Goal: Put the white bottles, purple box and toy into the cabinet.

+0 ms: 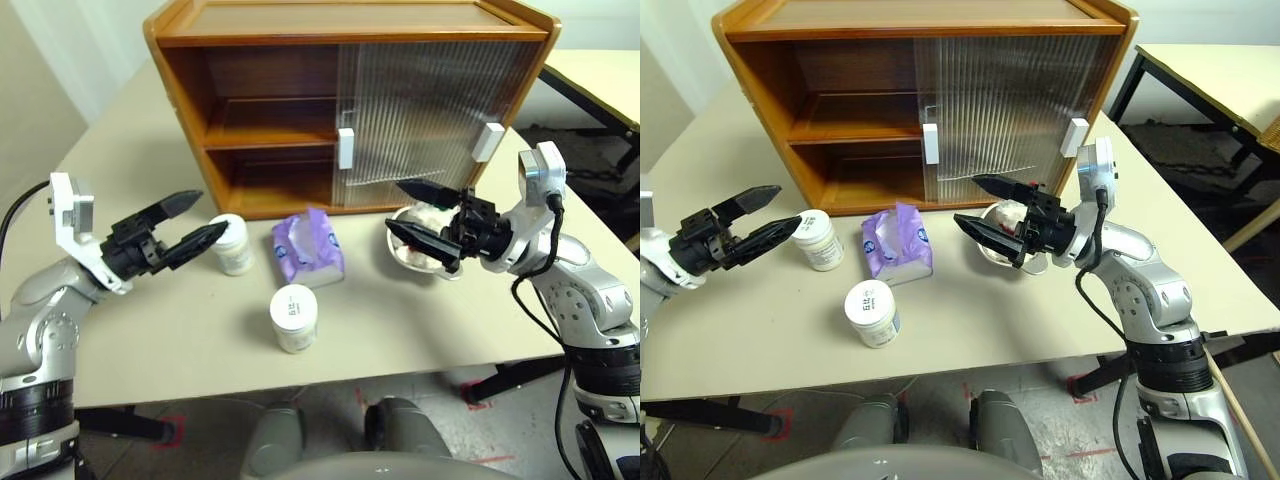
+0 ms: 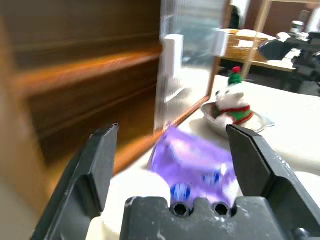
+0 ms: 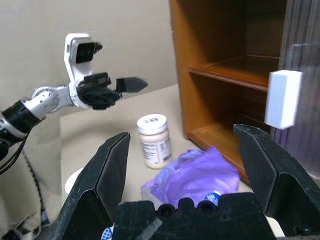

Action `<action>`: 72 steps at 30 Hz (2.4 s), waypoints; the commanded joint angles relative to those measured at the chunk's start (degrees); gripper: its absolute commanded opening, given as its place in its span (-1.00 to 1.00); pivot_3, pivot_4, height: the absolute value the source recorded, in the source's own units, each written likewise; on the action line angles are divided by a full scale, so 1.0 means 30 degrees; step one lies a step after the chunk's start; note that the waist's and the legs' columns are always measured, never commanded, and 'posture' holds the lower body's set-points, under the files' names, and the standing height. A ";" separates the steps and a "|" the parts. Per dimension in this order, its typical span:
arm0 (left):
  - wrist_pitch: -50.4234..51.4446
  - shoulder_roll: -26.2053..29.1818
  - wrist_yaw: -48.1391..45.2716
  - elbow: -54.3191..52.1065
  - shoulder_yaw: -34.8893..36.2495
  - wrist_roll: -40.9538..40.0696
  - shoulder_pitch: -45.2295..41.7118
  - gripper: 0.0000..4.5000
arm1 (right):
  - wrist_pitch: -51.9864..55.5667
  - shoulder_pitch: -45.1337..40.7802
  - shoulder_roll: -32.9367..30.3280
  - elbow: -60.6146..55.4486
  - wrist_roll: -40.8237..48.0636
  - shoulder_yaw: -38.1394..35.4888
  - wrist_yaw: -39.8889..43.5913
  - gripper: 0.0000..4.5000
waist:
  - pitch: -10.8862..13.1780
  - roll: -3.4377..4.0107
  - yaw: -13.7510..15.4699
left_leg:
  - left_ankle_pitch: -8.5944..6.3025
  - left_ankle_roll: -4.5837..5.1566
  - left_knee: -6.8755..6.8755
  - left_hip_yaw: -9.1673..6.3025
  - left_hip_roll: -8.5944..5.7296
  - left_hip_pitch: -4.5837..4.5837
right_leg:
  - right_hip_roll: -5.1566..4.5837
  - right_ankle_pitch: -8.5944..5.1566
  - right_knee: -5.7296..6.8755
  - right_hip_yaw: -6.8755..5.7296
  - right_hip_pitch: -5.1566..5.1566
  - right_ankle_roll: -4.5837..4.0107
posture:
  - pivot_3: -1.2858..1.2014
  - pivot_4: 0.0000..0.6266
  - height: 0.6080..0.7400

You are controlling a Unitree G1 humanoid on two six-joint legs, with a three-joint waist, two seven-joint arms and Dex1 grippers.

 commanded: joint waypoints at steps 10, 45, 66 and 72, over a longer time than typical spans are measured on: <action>-0.2676 -0.0893 0.0193 0.1048 -0.0914 0.1546 0.1261 0.98 | 0.0431 -0.0590 -0.0311 0.0082 0.0016 -0.0054 0.0530 1.00 | 0.0017 0.0029 0.0602 | -0.0012 -0.0019 -0.0026 0.0005 -0.0002 -0.0028 | -0.0020 -0.0025 -0.0001 -0.0011 -0.0037 -0.0040 | 0.13 -1.00 1.00; -0.6473 -0.2489 0.1203 0.6623 -0.2982 0.4124 -0.0233 0.98 | 0.1432 -0.0216 -0.1240 -0.1364 0.0655 -0.0622 -0.0302 1.00 | 0.0007 0.0014 0.0011 | 0.0021 0.0036 -0.0032 0.0018 0.0007 -0.0070 | 0.0017 -0.0022 0.0011 -0.0006 -0.0092 -0.0046 | 0.08 -1.00 1.00; -0.9885 -0.2866 -0.0978 1.2428 -0.3925 0.5198 -0.2452 0.98 | 0.1362 -0.0147 -0.1155 -0.1763 0.0759 -0.0582 -0.0775 1.00 | -0.0001 0.0003 -0.0002 | 0.0039 0.0067 -0.0023 0.0019 0.0006 -0.0076 | 0.0017 -0.0014 0.0013 -0.0007 -0.0097 -0.0042 | 0.06 -1.00 1.00; -0.9936 -0.2931 -0.1484 1.2686 -0.4187 0.5153 -0.2848 0.98 | 0.1264 -0.0073 -0.1078 -0.1796 0.0730 -0.0546 -0.0895 1.00 | -0.0005 -0.0003 -0.0032 | 0.0040 0.0068 -0.0021 0.0020 0.0005 -0.0078 | 0.0017 -0.0007 0.0013 -0.0004 -0.0096 -0.0032 | 0.06 -1.00 1.00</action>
